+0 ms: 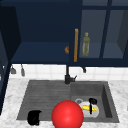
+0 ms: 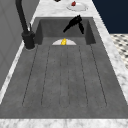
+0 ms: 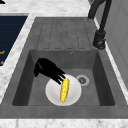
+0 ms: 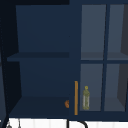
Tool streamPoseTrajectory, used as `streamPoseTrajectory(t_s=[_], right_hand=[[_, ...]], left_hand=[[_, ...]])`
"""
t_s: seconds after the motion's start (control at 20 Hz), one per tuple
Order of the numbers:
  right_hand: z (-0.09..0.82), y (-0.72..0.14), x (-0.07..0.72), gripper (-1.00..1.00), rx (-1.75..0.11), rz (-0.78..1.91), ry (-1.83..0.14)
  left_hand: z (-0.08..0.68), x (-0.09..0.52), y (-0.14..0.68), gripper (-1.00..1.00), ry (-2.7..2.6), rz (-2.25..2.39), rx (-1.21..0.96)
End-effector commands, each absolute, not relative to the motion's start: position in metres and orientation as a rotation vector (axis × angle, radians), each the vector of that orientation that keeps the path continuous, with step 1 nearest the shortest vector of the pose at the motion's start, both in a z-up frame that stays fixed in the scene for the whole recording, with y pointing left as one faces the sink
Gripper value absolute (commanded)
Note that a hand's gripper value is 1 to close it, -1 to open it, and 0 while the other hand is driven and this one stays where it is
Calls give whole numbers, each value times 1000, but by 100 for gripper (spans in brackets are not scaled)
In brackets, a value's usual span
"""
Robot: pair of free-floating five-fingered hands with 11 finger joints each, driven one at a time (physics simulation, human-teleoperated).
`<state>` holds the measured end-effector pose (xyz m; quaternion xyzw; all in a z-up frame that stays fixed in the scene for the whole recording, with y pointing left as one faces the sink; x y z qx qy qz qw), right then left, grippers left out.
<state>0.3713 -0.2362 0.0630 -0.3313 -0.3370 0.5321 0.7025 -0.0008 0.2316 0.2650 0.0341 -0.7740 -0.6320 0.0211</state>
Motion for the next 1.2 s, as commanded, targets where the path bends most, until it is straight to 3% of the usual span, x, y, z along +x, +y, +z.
streamPoseTrajectory(t_s=[0.0, 1.15], right_hand=[[40, -239, 382, -100, -795, 1181, -754], [-80, -243, 482, -100, -730, 1225, -690]], left_hand=[[265, -1, 232, 0, -2399, -1959, 106], [265, -1, 232, 0, -2399, -1959, 106]])
